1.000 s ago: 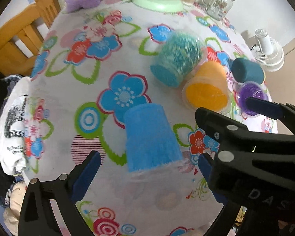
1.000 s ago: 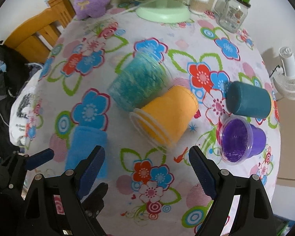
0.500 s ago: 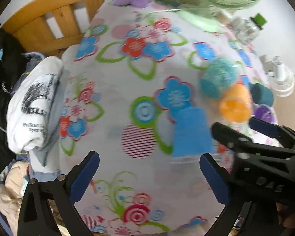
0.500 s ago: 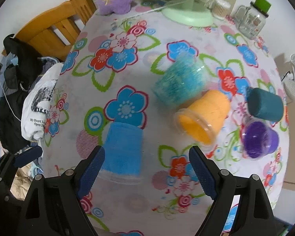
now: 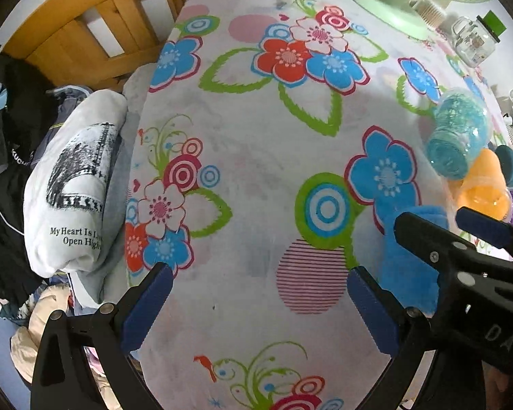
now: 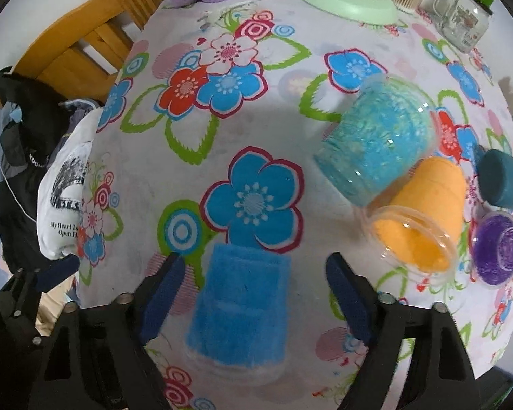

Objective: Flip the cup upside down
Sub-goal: 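Grasp the blue cup with the right gripper while the left gripper releases it, then carry the blue cup with the right gripper, turning its rim downward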

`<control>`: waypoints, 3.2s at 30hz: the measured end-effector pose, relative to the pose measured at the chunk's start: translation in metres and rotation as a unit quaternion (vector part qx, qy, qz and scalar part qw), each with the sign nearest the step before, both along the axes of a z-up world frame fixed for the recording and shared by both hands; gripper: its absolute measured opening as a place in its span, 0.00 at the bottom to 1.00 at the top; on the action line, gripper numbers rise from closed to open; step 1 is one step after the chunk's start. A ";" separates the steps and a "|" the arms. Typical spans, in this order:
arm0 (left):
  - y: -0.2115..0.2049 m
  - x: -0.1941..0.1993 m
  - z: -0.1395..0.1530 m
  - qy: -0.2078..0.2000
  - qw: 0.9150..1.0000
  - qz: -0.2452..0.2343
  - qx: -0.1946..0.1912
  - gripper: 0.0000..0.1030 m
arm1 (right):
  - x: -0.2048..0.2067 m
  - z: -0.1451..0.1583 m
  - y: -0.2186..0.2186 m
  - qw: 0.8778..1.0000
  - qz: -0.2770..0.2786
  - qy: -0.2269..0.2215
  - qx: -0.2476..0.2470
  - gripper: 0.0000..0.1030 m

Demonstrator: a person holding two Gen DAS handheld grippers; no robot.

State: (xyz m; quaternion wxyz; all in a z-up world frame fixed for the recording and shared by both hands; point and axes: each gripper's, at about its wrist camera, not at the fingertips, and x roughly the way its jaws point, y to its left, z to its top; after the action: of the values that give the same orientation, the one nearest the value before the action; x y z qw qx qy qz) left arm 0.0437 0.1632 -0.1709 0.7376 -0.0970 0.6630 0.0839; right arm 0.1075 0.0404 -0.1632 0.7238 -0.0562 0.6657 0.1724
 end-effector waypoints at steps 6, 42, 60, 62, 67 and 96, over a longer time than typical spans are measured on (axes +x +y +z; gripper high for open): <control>0.003 0.005 -0.012 0.014 1.000 -0.006 -0.010 1.00 | 0.007 -0.021 0.001 0.999 -0.019 0.041 -0.013 0.68; -0.035 -0.043 0.072 -0.062 0.997 -0.041 -0.010 1.00 | -0.065 0.083 -0.031 0.992 -0.002 -0.123 0.020 0.55; -0.072 -0.079 0.121 -0.105 0.994 -0.013 0.004 1.00 | -0.111 0.147 -0.096 0.967 0.023 -0.242 0.081 0.55; -0.075 -0.081 0.122 -0.107 0.994 -0.010 0.007 1.00 | -0.115 0.151 -0.101 0.962 0.027 -0.257 0.083 0.55; -0.084 -0.085 0.128 -0.117 0.993 -0.010 0.007 1.00 | -0.123 0.159 -0.113 0.954 0.031 -0.284 0.089 0.55; -0.065 -0.065 0.044 -0.080 0.996 0.011 0.044 1.00 | -0.086 0.066 -0.080 0.947 0.040 -0.310 0.081 0.55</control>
State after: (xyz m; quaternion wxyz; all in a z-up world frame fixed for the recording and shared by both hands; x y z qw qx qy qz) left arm -0.0218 0.0987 -0.1270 0.7907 -0.0783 0.5967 0.1126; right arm 0.0220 -0.0395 -0.0975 0.8890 -0.0741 0.3898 0.2285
